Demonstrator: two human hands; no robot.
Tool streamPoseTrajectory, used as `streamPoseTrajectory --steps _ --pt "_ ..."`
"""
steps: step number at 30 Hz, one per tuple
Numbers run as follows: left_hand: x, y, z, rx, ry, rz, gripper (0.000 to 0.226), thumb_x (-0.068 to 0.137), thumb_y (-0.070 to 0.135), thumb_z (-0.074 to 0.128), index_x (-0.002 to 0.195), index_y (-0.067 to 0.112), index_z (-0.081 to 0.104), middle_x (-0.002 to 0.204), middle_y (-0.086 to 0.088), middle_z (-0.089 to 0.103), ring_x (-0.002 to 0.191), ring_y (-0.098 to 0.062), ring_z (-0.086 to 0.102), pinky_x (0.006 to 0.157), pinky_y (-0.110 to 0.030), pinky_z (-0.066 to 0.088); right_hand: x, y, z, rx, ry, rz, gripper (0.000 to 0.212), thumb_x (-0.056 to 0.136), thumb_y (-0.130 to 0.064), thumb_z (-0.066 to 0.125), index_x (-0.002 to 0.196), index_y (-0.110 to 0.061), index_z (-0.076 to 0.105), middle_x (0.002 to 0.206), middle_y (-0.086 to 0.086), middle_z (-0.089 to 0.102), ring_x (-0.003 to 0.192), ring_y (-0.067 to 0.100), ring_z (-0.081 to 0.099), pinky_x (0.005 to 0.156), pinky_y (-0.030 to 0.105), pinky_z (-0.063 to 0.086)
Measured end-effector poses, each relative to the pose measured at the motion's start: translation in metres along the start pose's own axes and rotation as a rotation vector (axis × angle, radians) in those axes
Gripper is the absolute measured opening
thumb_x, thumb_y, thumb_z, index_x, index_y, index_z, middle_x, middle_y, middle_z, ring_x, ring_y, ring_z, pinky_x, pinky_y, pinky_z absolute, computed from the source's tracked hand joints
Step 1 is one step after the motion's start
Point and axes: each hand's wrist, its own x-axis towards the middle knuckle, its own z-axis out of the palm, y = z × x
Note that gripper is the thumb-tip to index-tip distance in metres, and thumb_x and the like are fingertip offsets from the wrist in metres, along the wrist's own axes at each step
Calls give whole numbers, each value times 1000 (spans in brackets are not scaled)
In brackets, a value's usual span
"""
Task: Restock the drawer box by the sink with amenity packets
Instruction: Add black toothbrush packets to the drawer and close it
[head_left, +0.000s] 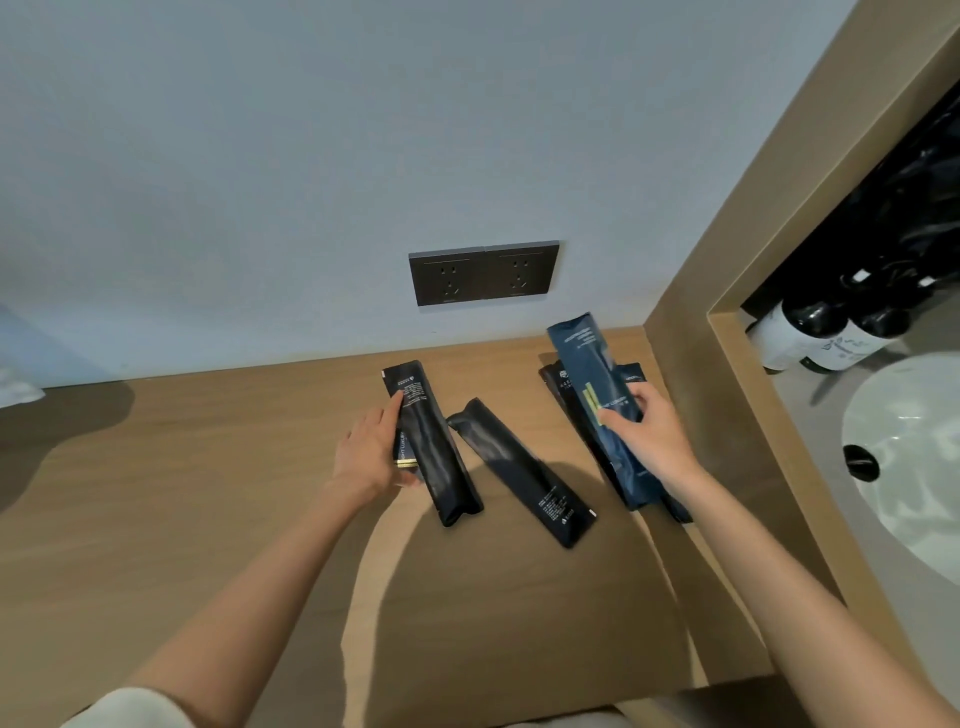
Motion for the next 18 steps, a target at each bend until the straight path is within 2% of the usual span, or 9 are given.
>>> streamPoseTrajectory --steps 3,5,8,10,14,18 --pt "-9 -4 1 -65 31 -64 129 58 37 88 153 22 1 129 -8 47 115 -27 47 95 -41 44 -7 9 -18 -8 49 6 21 89 -16 65 106 -18 52 100 2 63 87 19 63 69 30 52" --pt "-16 -4 0 -97 66 -93 131 58 34 88 152 24 -2 122 -9 48 108 -28 50 85 -41 48 -10 18 -27 -96 102 34 21 88 -16 65 104 -17 51 97 5 63 82 20 62 65 30 49" --pt "-27 -4 -6 -139 113 -114 128 65 26 85 151 31 -9 124 -7 49 104 -28 57 73 -42 53 -12 35 -33 -214 153 110 26 84 -19 69 104 -12 54 95 7 64 87 26 63 71 34 50" --pt "-32 -3 -11 -106 126 -118 122 72 21 81 150 33 -12 124 -10 49 98 -29 60 67 -40 53 -13 45 -32 -232 157 171 38 81 -22 73 110 -8 54 99 8 64 94 30 63 74 34 49" --pt "-43 2 -24 -67 148 -102 108 82 15 71 149 34 -13 100 -14 67 73 -27 61 60 -38 52 -11 58 -26 -208 150 272 66 73 -24 80 126 -3 46 114 14 62 104 34 61 81 37 50" --pt "-58 14 -40 -55 242 -73 98 86 18 66 151 33 -5 100 -15 68 78 -33 64 57 -36 48 -4 68 -20 -201 169 347 55 75 -24 75 119 -3 48 116 17 62 102 35 62 80 37 52"
